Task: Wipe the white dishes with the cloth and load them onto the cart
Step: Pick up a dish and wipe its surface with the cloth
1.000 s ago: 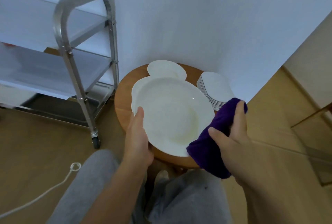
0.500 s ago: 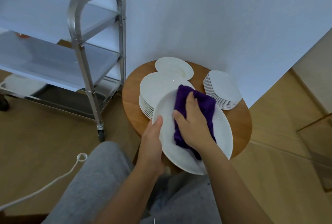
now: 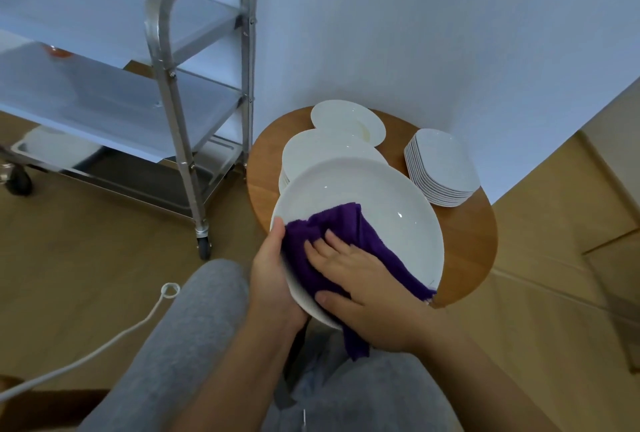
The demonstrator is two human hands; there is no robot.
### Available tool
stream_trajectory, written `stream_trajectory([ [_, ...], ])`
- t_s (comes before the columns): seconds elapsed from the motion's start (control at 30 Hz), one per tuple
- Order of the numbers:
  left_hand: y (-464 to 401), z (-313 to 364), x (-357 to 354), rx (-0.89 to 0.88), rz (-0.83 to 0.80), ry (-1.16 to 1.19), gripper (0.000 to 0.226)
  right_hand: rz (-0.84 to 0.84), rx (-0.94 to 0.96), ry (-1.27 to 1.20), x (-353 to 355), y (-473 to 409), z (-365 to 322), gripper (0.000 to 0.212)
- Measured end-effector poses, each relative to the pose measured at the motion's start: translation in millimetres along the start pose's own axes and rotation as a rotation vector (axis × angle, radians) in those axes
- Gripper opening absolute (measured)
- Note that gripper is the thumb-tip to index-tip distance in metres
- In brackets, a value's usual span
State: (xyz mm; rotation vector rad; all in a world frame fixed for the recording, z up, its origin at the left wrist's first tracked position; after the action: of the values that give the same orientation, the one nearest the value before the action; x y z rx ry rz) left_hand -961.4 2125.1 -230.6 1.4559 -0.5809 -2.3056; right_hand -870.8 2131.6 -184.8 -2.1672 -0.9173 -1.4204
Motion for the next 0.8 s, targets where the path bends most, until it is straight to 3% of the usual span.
stream_trajectory([
  [0.13,-1.3,7.5,-0.4,0.03,-0.06,0.011,0.057,-0.074,0.033,-0.017,7.6,21.4,7.0,0.055],
  [0.27,-1.3,15.1,-3.2,0.057,-0.138,0.036,0.05,-0.067,0.022,-0.01,12.0,36.9,9.7,0.053],
  [0.43,-0.1,5.7,-3.2,0.018,-0.078,-0.051,0.041,-0.145,-0.004,-0.007,-14.9,31.8,-9.3,0.057],
  [0.67,3.9,-2.0,-12.0,0.007,-0.064,-0.12,0.047,0.188,-0.049,0.248,-13.2,-0.5,0.3,0.051],
  [0.8,5.1,9.8,-19.4,-0.073,-0.102,-0.221,0.049,0.344,0.029,0.299,0.6,-11.5,6.8,0.054],
])
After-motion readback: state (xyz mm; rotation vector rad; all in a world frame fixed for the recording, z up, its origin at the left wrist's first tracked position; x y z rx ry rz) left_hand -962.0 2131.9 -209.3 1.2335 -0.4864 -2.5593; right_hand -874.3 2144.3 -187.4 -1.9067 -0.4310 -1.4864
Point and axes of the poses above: each hand's wrist, its own y-axis away from the middle knuckle, its own x-axis out of the back of the hand, z = x × y, the point moved 5 cm from there along -y, towards the middle knuckle, and after that the axes turned 11 degrees about z, right-handed, at the moved point
